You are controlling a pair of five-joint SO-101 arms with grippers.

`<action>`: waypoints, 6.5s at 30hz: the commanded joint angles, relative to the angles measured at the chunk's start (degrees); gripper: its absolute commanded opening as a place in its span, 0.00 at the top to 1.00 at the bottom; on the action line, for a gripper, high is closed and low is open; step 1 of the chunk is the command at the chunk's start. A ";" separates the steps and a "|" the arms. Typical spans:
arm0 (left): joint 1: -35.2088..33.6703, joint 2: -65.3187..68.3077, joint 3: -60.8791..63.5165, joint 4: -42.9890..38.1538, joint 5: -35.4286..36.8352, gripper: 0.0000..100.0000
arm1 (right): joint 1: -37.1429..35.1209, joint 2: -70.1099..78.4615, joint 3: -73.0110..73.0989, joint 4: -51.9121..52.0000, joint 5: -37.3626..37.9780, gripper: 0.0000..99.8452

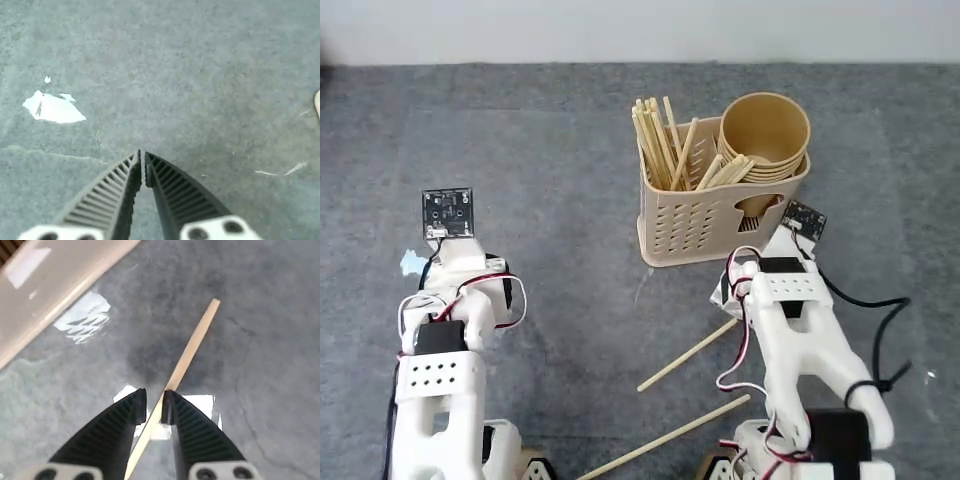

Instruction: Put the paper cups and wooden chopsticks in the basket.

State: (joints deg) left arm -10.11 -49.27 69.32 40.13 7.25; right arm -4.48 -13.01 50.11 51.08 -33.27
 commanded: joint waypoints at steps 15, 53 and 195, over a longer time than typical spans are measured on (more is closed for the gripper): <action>-0.26 -1.85 0.48 -1.41 -0.44 0.99 | 6.81 3.65 -3.52 -1.19 2.02 0.93; 0.26 -1.76 2.68 -1.49 -0.62 0.99 | 7.34 -29.14 -29.71 29.14 15.12 0.99; -12.04 -1.76 4.44 -10.55 -4.57 0.99 | -72.48 -42.24 25.32 15.78 60.84 0.78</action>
State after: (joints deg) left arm -21.80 -49.36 77.41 31.08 3.03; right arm -75.87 -55.30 75.52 68.92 27.47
